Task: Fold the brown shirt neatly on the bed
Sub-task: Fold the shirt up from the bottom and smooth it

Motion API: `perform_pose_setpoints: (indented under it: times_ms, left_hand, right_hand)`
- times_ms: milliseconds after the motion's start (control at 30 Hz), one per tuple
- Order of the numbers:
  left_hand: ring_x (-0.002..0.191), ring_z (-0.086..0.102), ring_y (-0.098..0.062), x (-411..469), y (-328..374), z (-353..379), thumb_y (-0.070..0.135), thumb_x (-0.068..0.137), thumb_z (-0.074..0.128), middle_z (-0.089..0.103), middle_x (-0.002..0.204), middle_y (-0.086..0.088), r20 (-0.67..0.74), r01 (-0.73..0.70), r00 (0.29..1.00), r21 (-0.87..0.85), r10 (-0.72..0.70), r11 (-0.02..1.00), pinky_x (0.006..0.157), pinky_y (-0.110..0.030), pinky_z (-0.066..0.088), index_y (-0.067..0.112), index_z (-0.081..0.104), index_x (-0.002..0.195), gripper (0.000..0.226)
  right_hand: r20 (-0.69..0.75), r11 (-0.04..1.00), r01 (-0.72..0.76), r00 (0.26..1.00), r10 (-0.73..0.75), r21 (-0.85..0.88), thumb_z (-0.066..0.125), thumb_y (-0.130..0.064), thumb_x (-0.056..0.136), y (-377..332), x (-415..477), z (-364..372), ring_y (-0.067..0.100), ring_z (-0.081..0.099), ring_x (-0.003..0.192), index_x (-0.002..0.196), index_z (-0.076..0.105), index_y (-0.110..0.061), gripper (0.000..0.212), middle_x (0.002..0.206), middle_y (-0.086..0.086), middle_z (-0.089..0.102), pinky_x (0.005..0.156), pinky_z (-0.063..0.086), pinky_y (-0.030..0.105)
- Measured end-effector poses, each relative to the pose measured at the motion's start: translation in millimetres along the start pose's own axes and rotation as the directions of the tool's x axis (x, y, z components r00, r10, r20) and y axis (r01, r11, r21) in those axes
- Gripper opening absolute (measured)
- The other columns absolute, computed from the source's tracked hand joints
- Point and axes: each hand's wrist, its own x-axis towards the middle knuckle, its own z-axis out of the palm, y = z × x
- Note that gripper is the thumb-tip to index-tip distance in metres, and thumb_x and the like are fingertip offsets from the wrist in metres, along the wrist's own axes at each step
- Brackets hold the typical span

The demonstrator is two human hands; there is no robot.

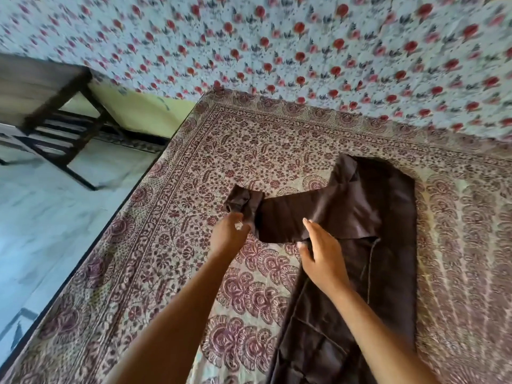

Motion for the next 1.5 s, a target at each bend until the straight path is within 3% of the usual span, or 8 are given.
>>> perform_pose_setpoints:
  times_ms: [267,367,633,900,1067,1267,1367,1500]
  left_hand:
    - [0.138,0.019,-0.041,70.6,-7.0,72.8,0.041,0.076,0.071,0.012,0.15,-0.024,0.147,0.246,0.956,0.068,-0.254,0.967,0.11,-0.051,0.027,0.018,0.008,0.147,0.098]
    - [0.133,0.031,-0.037,81.6,-5.7,85.5,0.018,0.081,0.065,0.025,0.148,-0.021,0.034,0.235,0.97,0.129,-0.242,0.963,0.105,-0.047,0.035,0.017,0.012,0.146,0.083]
    - [0.1,0.059,-0.017,66.8,70.0,64.8,0.0,0.082,0.038,0.063,0.105,-0.004,-0.152,-0.019,0.981,-0.685,-0.117,0.728,0.089,-0.026,0.05,0.009,0.058,0.119,0.043]
    - [0.105,0.061,-0.02,-28.0,211.9,48.0,-0.003,0.091,0.027,0.065,0.11,-0.01,0.145,-0.061,0.924,-0.858,0.354,0.51,0.09,-0.03,0.05,0.014,0.062,0.108,0.043]
    - [0.065,0.067,-0.004,-90.6,264.5,60.9,0.011,0.094,0.036,0.072,0.071,0.002,0.426,0.043,0.75,-0.794,0.505,0.606,0.057,-0.013,0.051,0.018,0.075,0.077,0.043]
    - [0.084,0.066,0.002,-128.5,267.0,94.0,0.009,0.095,0.037,0.062,0.103,-0.036,0.837,0.052,0.29,-0.498,0.464,0.866,0.082,-0.013,0.048,-0.018,0.059,0.105,0.035]
    - [0.076,0.068,-0.001,-127.0,248.1,117.4,-0.005,0.094,0.034,0.061,0.1,-0.036,0.921,0.098,0.286,-0.304,0.266,0.948,0.073,-0.004,0.044,-0.026,0.054,0.104,0.031]
    - [0.109,0.061,-0.032,-114.1,194.9,147.8,-0.017,0.084,0.037,0.059,0.12,-0.029,0.898,-0.083,0.419,-0.109,0.134,0.99,0.073,-0.001,0.041,-0.02,0.064,0.095,0.03]
  right_hand:
    - [0.008,0.998,-0.064,0.998,0.064,-0.009,0.028,-0.039,0.083,31.1,21.4,57.7,0.026,0.044,0.128,0.137,0.041,-0.006,0.064,0.137,0.013,0.048,0.105,0.036,0.041]
    - [0.009,0.998,-0.068,0.998,0.068,-0.001,0.03,-0.037,0.084,42.4,20.3,62.3,0.023,0.043,0.129,0.137,0.041,-0.008,0.062,0.138,0.011,0.047,0.106,0.033,0.037]
    - [0.015,0.978,-0.147,0.989,0.147,0.145,0.033,-0.043,0.091,73.9,16.8,27.1,0.017,0.042,0.13,0.138,0.04,-0.013,0.057,0.139,0.004,0.047,0.105,0.029,0.027]
    - [0.418,0.183,-0.583,0.736,0.533,0.792,0.014,-0.05,0.097,100.0,22.4,-93.3,0.03,0.056,0.112,0.127,0.048,-0.011,0.06,0.119,0.017,0.06,0.098,0.038,0.036]
    - [0.455,-0.124,-0.469,0.704,0.545,0.875,0.022,-0.056,0.094,133.2,5.4,-163.3,0.029,0.064,0.09,0.098,0.06,-0.016,0.055,0.096,0.011,0.068,0.08,0.05,0.042]
    - [0.538,-0.025,-0.592,0.713,0.45,0.805,0.063,-0.028,0.085,170.1,-40.1,-183.9,0.023,0.067,0.093,0.115,0.063,-0.005,0.038,0.107,0.013,0.069,0.087,0.051,0.033]
    - [0.517,-0.019,-0.606,0.662,0.543,0.795,0.054,0.008,0.083,176.9,-67.2,-154.0,0.017,0.068,0.068,0.108,0.058,0.003,0.026,0.083,0.01,0.069,0.062,0.055,0.024]
    - [0.524,-0.085,-0.642,0.535,0.662,0.762,0.056,0.004,0.083,185.5,-91.1,-101.8,0.029,0.062,0.097,0.113,0.058,-0.007,0.032,0.107,0.016,0.065,0.087,0.051,0.043]
